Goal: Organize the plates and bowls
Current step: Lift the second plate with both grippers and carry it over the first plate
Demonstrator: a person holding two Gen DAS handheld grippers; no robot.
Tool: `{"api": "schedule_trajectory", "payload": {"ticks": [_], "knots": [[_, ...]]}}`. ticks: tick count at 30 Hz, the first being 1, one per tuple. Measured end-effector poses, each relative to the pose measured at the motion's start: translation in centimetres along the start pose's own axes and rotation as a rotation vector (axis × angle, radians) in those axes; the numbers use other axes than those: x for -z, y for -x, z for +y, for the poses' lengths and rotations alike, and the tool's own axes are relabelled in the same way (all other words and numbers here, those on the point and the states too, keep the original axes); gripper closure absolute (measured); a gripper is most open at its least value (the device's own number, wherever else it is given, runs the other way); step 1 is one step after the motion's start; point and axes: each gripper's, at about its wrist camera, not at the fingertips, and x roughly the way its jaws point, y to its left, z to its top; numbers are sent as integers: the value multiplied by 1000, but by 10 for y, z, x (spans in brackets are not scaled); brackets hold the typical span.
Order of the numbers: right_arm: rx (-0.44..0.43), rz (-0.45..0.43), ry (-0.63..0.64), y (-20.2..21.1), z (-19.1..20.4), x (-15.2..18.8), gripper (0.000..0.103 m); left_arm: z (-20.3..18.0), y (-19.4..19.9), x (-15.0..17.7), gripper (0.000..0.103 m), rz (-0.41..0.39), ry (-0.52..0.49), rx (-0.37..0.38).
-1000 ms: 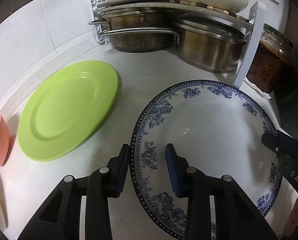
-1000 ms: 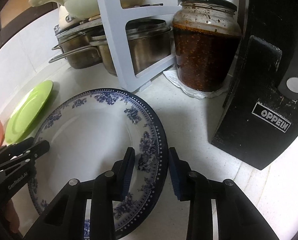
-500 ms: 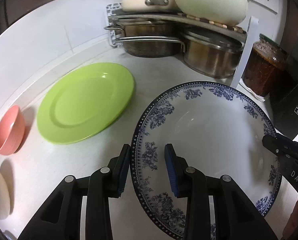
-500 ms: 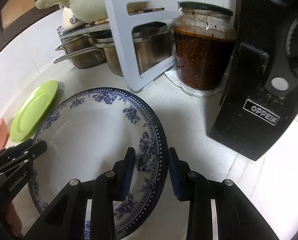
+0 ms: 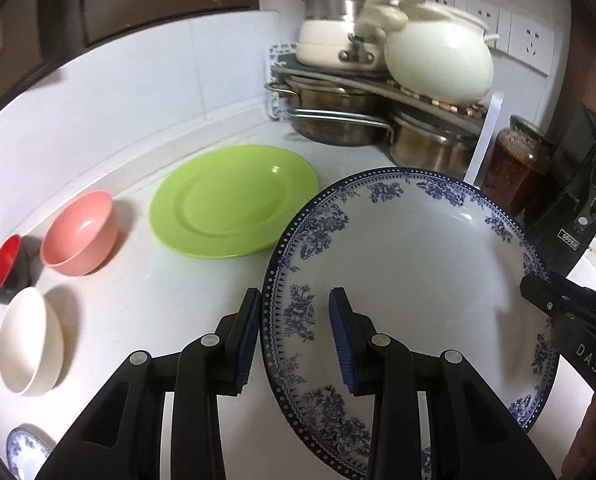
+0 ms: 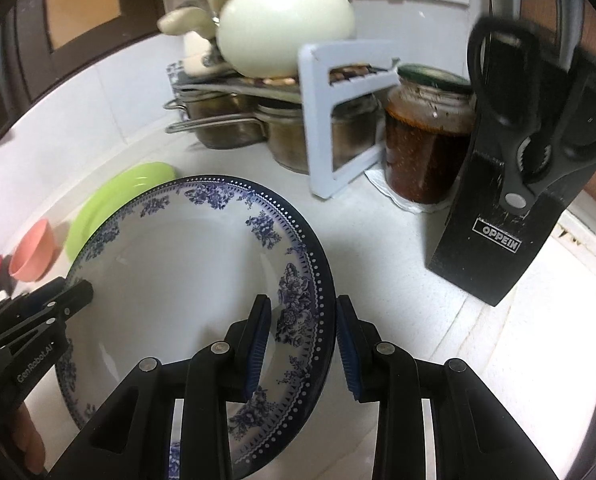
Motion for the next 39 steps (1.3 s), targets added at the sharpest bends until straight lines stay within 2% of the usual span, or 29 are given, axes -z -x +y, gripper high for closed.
{"api": "schedule_trajectory", "payload": {"ticks": [21, 39], "knots": [[-69, -53, 83, 76, 80, 35, 69, 94, 94, 47, 68, -63, 84, -53], [-133, -89, 148, 127, 160, 71, 69, 176, 157, 91, 68, -91, 150, -108]]}}
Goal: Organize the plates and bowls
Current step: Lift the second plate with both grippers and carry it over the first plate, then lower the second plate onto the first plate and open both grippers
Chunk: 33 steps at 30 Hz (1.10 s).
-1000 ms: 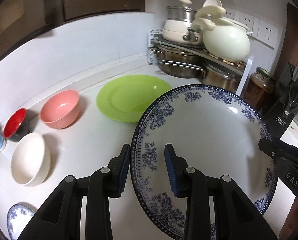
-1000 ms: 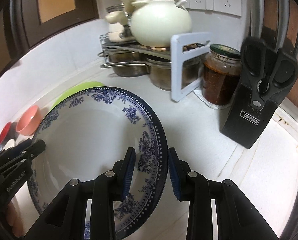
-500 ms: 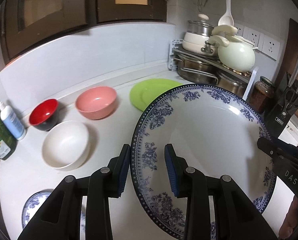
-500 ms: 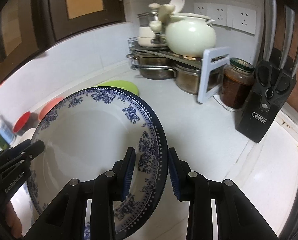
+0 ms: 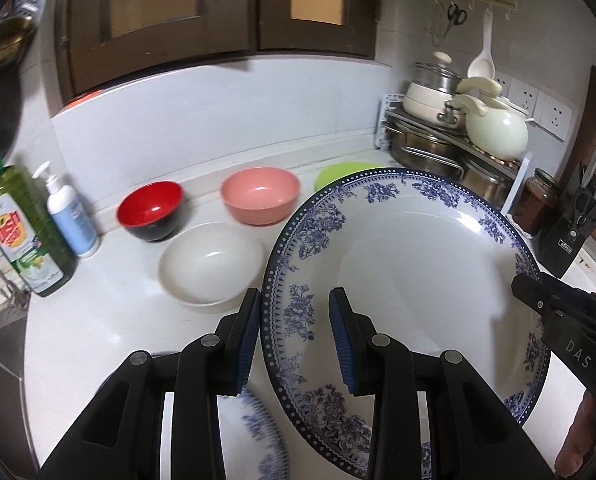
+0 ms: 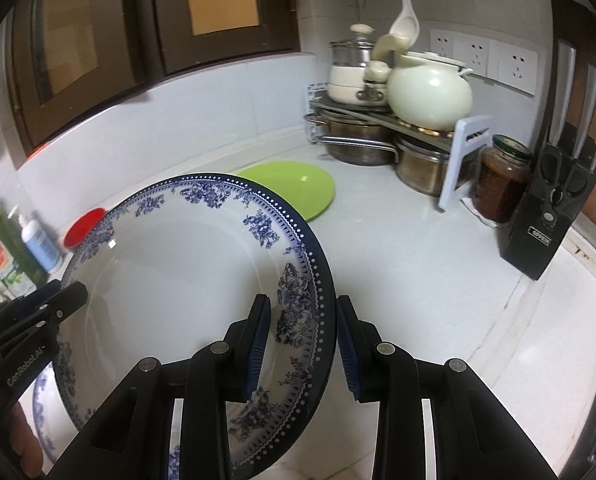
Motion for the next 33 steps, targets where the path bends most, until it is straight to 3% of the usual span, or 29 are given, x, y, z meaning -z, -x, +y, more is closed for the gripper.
{"api": "schedule_trajectory", "payload": {"ticks": [19, 33], "knots": [[-103, 29, 89, 13, 97, 29, 69, 100, 37, 46, 68, 35, 82, -108], [-188, 91, 179, 10, 167, 61, 69, 161, 44, 90, 68, 112, 151, -196]]}}
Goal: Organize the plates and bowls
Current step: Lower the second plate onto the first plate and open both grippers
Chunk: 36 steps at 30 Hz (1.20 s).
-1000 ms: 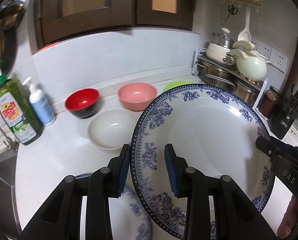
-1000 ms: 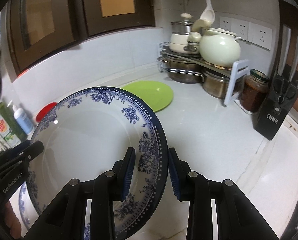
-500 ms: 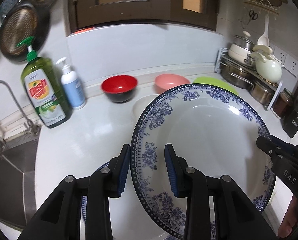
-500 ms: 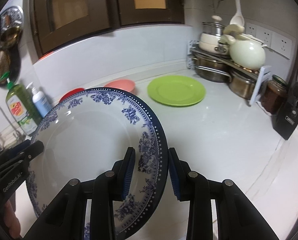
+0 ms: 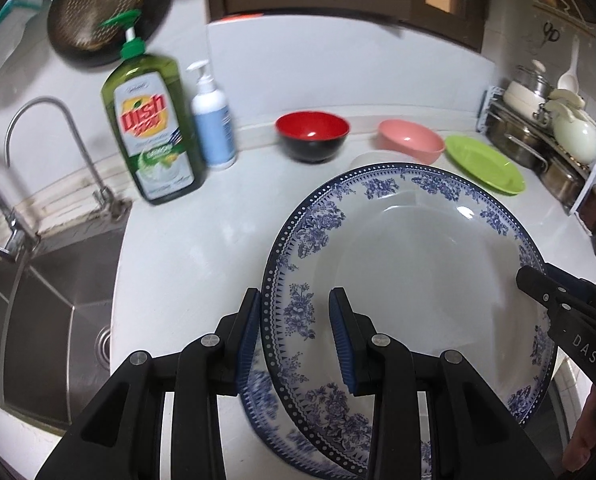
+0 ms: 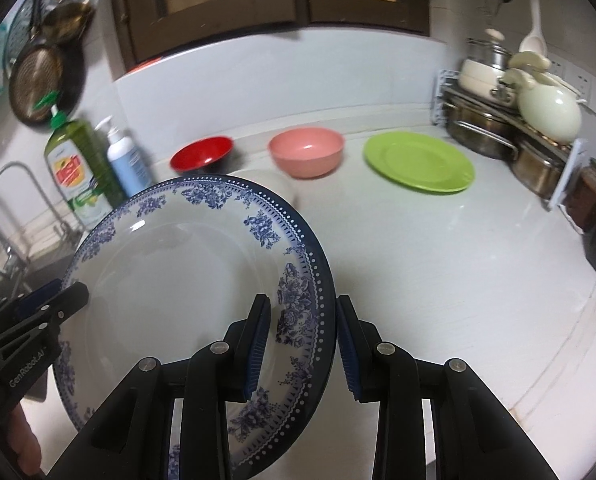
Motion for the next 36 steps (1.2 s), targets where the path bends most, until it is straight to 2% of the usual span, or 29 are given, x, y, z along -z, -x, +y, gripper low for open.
{"api": "schedule_trajectory", "payload": {"ticks": [8, 20, 36], "knots": [[-28, 55, 38, -17, 23, 11, 69, 12, -18, 20, 68, 66, 14, -18], [-23, 156, 66, -52, 39, 29, 69, 21, -54, 40, 68, 173, 30, -26], [0, 219, 103, -74, 46, 43, 68, 24, -67, 41, 68, 213, 21, -36]]}}
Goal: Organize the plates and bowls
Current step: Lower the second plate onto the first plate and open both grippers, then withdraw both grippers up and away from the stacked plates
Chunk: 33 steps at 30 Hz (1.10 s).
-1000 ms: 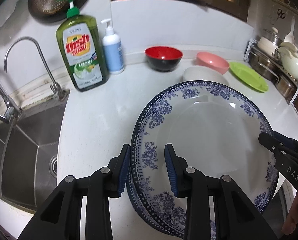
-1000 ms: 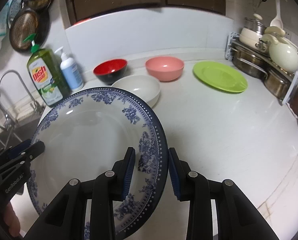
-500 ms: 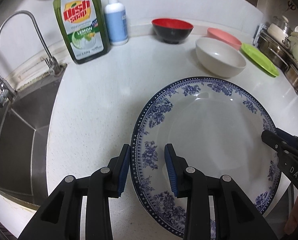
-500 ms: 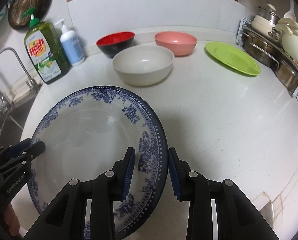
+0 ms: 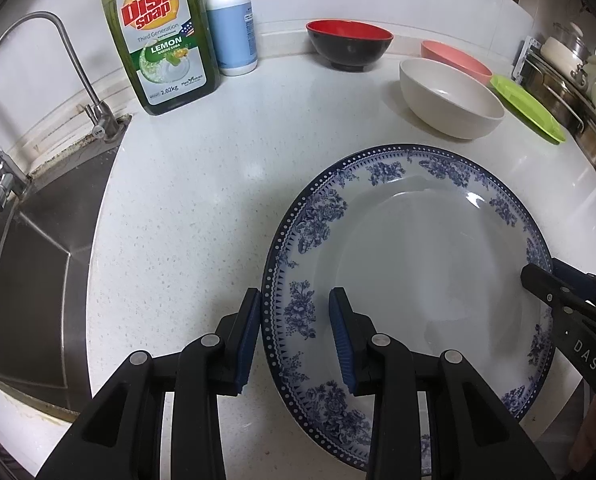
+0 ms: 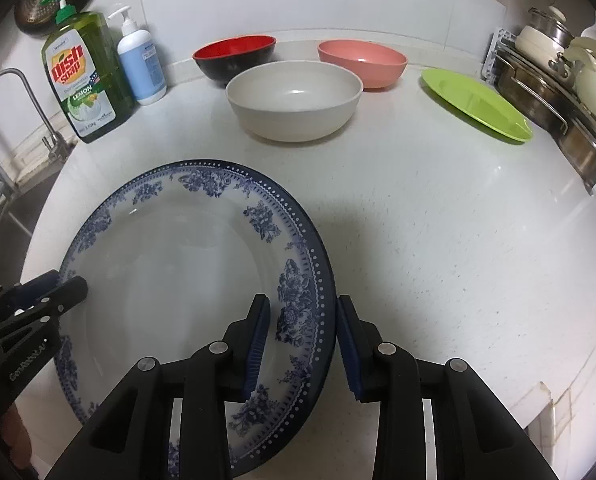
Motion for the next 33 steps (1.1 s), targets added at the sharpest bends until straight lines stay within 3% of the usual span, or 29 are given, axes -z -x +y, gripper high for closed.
{"api": "schedule_trajectory", "payload": {"ticks": [11, 13, 16, 20, 28, 33], "knots": [[-3, 23, 5, -6, 1, 4, 66, -1, -1, 0, 66, -14, -14, -7], [-7, 27, 6, -8, 0, 4, 66, -2, 1, 0, 55, -21, -18, -9], [-22, 33, 0, -10, -2, 5, 65, -2, 5, -2, 50, -39, -15, -18], [-25, 13, -11, -6, -4, 5, 54, -4, 16, -7, 43, -71, -22, -18], [-33, -58, -45, 19, -13, -2, 54, -18, 46, -22, 30, -141, -44, 72], [-36, -107, -83, 38, -23, -8, 54, -36, 65, -37, 23, -213, -86, 88]]}}
